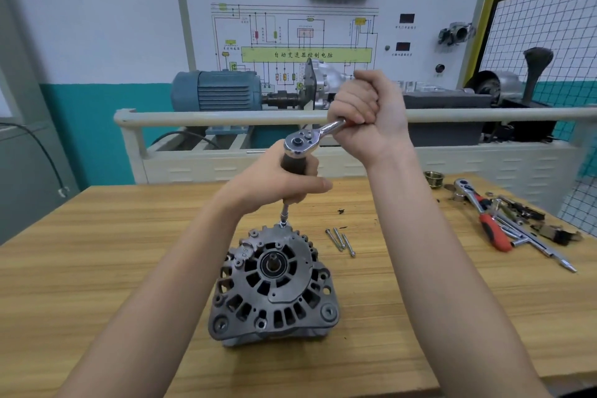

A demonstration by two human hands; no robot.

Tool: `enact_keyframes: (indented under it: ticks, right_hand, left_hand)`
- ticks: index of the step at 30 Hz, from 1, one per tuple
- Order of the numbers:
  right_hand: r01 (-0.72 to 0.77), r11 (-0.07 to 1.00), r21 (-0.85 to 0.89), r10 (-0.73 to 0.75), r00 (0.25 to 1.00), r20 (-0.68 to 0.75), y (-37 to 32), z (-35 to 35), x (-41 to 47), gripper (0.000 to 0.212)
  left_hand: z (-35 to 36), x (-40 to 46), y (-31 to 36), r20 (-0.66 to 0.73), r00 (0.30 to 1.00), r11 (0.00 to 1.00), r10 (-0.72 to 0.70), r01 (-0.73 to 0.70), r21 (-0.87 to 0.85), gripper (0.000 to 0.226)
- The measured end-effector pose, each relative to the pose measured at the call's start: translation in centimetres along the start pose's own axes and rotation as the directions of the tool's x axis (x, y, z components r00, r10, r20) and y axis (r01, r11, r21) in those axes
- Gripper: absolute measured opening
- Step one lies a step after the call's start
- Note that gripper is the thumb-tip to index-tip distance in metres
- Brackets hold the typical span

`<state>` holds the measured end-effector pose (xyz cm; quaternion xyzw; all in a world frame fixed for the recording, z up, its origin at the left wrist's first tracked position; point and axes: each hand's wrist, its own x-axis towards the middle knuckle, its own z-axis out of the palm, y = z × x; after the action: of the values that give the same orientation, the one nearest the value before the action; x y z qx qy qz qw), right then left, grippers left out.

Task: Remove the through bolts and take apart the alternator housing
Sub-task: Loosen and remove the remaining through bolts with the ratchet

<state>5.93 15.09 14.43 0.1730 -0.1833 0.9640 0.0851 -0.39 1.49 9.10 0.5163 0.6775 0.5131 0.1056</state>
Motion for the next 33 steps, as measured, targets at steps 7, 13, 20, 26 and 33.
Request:
enact_keyframes:
  ticks: [7, 13, 20, 26, 33]
  right_hand:
    - [0.381, 0.923, -0.051, -0.38, 0.925, 0.02, 2.4, -0.7, -2.9, 0.055]
    - [0.436, 0.896, -0.09, -0.431, 0.9, 0.07, 2.8, -0.4, -3.7, 0.056]
    - [-0.047, 0.999, 0.023, 0.045, 0.998, 0.045, 0.5, 0.4, 0.0, 0.046]
    - [0.367, 0.93, -0.027, -0.367, 0.93, 0.022, 2.3, -0.8, -2.5, 0.055]
    - [0.369, 0.927, -0.071, -0.367, 0.93, 0.03, 1.6, -0.3, -2.5, 0.055]
  left_hand:
    - [1.6, 0.4, -1.3, -0.448, 0.894, 0.987, -0.016, -0.059, -0.152, 0.03]
    - [1.5, -0.1, -1.1, -0.43, 0.903, 0.996, -0.011, -0.029, -0.088, 0.035]
    - [0.3, -0.4, -0.1, 0.008, 1.0, 1.0, -0.011, 0.011, 0.005, 0.038]
    - [1.1, 0.5, -0.9, -0.419, 0.905, 0.988, -0.078, 0.016, -0.15, 0.045]
    - [1.0, 0.4, -0.7, -0.36, 0.933, 0.999, -0.024, 0.008, -0.047, 0.051]
